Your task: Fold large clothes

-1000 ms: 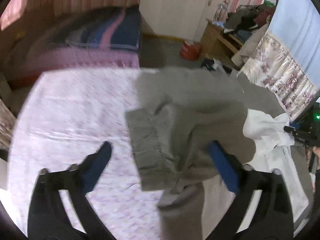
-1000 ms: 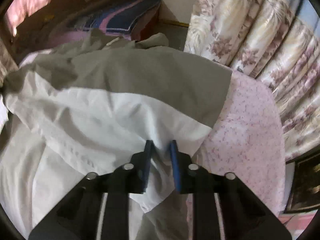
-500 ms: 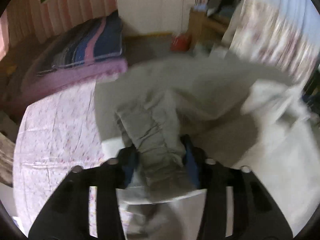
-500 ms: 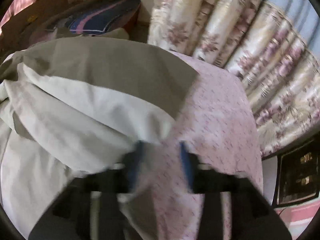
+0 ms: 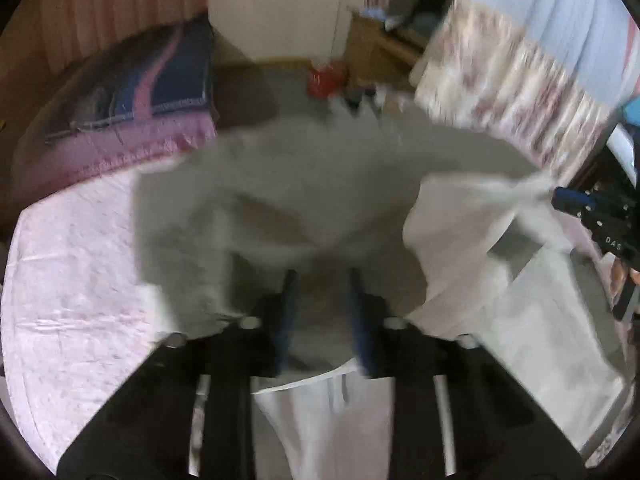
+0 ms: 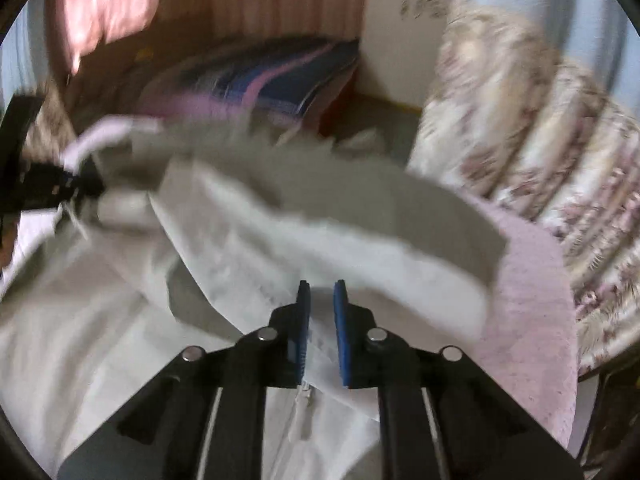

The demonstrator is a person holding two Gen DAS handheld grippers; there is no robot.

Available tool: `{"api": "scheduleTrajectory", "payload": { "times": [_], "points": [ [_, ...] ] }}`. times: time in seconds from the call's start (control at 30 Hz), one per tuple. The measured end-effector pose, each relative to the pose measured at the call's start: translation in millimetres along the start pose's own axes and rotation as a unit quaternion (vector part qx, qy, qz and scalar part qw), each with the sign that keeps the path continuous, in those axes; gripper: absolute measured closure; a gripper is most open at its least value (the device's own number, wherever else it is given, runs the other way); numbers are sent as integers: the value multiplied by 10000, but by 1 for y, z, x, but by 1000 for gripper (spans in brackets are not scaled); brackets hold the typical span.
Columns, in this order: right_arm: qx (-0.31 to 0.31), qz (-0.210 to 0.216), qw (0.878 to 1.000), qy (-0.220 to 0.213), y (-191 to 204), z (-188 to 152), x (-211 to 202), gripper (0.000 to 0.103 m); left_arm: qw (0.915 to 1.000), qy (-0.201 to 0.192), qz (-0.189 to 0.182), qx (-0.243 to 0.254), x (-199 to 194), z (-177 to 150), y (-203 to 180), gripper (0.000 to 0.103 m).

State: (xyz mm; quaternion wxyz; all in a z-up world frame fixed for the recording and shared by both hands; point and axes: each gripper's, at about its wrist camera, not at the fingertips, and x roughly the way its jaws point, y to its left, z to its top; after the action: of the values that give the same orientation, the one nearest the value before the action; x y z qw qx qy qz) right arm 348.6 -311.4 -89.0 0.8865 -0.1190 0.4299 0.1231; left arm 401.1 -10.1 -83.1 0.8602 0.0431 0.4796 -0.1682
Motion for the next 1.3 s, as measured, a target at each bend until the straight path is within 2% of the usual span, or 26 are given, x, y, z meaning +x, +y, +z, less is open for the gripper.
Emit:
{"api": "scheduleTrajectory", "payload": {
  "times": [0.03, 0.1, 0.2, 0.3, 0.33, 0.4, 0.43, 0.47, 0.5, 0.53, 0.57, 0.6, 0.63, 0.7, 0.83, 0.93, 0.97, 1.0, 1.07, 1.2, 1.23, 1.3],
  "points": [
    [-90, -10, 10000, 33, 3, -4, 3, 93, 9997, 133, 178, 51, 12, -4, 0, 96],
    [-257, -44, 9996, 148, 1, -19, 8, 96, 9992, 299, 275, -11, 30, -6, 9, 101],
    [-475, -75, 9988, 79, -8, -34, 5, 97, 9991, 218, 376, 32, 36, -8, 29, 100],
    [-317, 56, 9994, 130, -18, -34, 7, 97, 9999, 144, 19, -29, 34, -11, 46, 100],
    [-370, 22, 9992, 174, -18, -32, 7, 97, 9999, 129, 65, 32, 36, -11, 42, 100],
    [-269, -2, 9992, 287, -19, -27, -1, 96, 9985, 74, 435, 320, 36, -9, 29, 100],
    [-125, 98, 9996, 221, -22, -22, -10, 92, 9978, 39, 544, 368, 30, -15, 27, 100],
    [50, 215, 9997, -43, -27, -19, -26, 91, 9976, 7, 587, 359, 28, -16, 24, 100],
    [249, 280, 9987, -333, -34, -14, -43, 84, 9977, -11, 598, 316, 22, -14, 24, 100],
    [407, 277, 9974, -518, -40, -12, -53, 67, 9981, -52, 551, 267, 16, -13, 23, 88],
    [696, 114, 9940, -837, -52, -5, -66, 58, 9986, -193, 453, 211, 4, -12, 23, 75],
    [819, -36, 9919, -972, -58, 1, -69, 46, 9986, -347, 356, 181, -5, -10, 22, 52],
    [916, -223, 9898, -1067, -65, 6, -70, 45, 9983, -487, 293, 140, -14, -5, 23, 37],
    [1042, -582, 9875, -1028, -74, 18, -59, 45, 9974, -642, 315, 58, -22, 3, 22, 24],
    [1029, -584, 9904, -718, -70, 30, -21, 45, 9957, -867, 304, -147, -23, 21, 14, 11],
    [1068, -101, 9928, -535, -56, 34, 2, 45, 9964, -788, 81, -295, -19, 21, 13, 11],
    [1012, -81, 9938, -449, -54, 30, 4, 42, 9964, -775, -50, -343, -18, 21, 15, 11],
    [892, -163, 9953, -349, -49, 28, 10, 38, 9963, -790, -34, -340, -17, 21, 15, 11],
    [594, -331, 9975, -171, -39, 21, 21, 35, 9967, -719, 286, -225, -9, 17, 16, 12],
    [541, -571, 9969, -20, -47, 9, 30, 25, 9980, -226, 582, 39, 22, 8, 33, 49],
    [609, -554, 9966, -2, -51, 5, 31, 21, 9982, -149, 582, 73, 30, 4, 39, 55],
    [753, -474, 9960, 25, -58, -1, 34, 17, 9985, -208, 490, 114, 33, -2, 46, 57]
  ]
}}
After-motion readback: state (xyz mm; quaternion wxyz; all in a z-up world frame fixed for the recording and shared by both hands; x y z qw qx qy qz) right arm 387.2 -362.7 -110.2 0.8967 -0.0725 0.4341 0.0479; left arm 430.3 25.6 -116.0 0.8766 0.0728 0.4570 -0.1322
